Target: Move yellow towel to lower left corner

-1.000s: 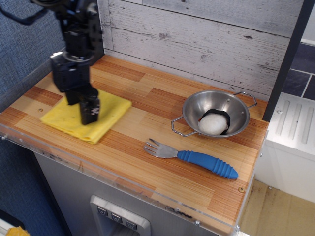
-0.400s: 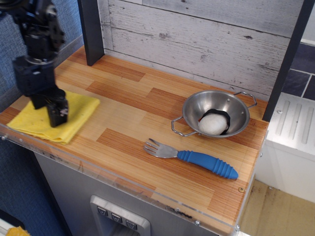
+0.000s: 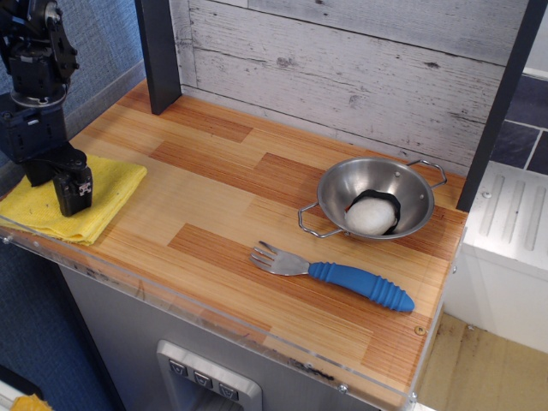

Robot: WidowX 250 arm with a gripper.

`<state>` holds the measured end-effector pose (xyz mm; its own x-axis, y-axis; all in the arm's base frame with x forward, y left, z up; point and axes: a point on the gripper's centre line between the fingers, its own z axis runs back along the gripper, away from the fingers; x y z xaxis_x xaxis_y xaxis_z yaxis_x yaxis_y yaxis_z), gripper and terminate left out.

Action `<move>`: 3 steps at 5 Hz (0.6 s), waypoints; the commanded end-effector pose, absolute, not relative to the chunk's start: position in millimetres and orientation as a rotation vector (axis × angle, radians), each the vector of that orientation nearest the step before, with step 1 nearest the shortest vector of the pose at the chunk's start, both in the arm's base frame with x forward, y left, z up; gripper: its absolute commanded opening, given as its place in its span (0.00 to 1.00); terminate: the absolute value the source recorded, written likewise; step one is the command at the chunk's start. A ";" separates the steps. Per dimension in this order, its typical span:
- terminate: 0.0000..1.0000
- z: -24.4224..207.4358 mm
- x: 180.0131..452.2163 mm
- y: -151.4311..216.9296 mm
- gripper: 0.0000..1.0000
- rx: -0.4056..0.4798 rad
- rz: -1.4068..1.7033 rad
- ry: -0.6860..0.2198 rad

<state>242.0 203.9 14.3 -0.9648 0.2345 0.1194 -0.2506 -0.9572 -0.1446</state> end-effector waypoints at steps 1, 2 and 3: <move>0.00 48.6 258.7 184.5 1.00 0.005 2.849 -0.295; 0.00 77.5 260.3 174.6 1.00 -0.042 2.833 -0.362; 0.00 104.8 255.9 166.6 1.00 -0.087 2.829 -0.398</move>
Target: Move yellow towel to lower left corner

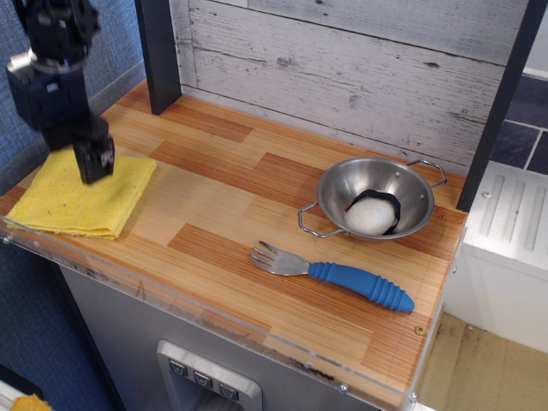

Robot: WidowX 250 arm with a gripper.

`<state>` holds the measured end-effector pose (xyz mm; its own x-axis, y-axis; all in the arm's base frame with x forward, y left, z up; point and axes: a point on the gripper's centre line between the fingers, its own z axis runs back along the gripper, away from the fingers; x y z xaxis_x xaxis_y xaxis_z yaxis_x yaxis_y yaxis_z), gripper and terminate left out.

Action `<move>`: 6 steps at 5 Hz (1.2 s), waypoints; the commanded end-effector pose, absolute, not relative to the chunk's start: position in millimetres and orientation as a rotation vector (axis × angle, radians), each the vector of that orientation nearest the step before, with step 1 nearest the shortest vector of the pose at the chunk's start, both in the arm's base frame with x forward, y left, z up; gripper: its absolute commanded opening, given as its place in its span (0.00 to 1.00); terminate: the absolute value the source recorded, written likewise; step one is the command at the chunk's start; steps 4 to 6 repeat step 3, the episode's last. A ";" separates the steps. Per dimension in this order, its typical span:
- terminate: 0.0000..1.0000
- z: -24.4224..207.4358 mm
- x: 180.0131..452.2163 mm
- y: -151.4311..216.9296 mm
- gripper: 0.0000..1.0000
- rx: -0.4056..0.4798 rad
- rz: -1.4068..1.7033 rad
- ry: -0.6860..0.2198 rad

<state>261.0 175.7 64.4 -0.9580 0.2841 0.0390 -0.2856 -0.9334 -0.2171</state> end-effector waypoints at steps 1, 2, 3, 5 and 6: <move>0.00 104.8 255.9 166.6 1.00 -0.087 2.829 -0.398; 0.00 104.8 255.9 166.6 1.00 -0.087 2.829 -0.398; 1.00 104.8 255.9 166.6 1.00 -0.087 2.829 -0.398; 1.00 104.8 255.9 166.6 1.00 -0.087 2.829 -0.398; 1.00 104.8 255.9 166.6 1.00 -0.087 2.829 -0.398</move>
